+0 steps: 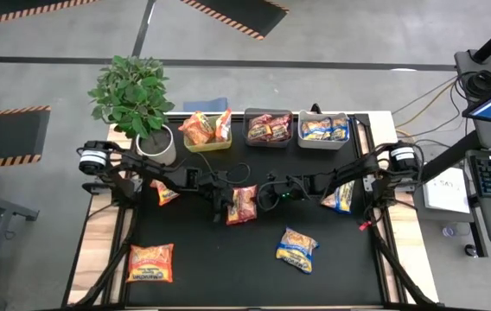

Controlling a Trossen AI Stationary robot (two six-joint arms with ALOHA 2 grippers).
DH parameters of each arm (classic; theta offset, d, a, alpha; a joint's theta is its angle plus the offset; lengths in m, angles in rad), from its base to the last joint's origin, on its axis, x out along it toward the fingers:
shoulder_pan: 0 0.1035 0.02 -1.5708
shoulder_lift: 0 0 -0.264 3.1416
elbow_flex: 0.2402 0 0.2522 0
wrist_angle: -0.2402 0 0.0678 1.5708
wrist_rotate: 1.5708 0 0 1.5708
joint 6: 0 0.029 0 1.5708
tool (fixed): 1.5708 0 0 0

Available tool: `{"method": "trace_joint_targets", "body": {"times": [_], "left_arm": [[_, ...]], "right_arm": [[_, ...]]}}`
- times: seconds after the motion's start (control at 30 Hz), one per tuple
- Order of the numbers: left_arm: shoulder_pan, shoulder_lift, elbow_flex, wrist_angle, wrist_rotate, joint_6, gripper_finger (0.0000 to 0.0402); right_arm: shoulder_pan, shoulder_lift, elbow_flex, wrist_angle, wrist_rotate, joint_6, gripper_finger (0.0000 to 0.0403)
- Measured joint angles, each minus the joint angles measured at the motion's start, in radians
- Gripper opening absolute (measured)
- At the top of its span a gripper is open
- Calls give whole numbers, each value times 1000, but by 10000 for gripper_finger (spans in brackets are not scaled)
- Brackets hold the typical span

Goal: Sort Maruchan noodles
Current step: Put the red noodle pack into the black bin

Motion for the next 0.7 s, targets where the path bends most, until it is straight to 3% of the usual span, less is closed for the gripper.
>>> {"method": "trace_joint_targets", "body": {"times": [0.5, 0.7], "left_arm": [[0, 3, -2, 24, -8, 3, 0], [0, 3, -2, 27, -8, 3, 0]], "right_arm": [[-14, 159, 121, 58, -18, -82, 288], [-14, 180, 162, 59, -18, -134, 259]]}}
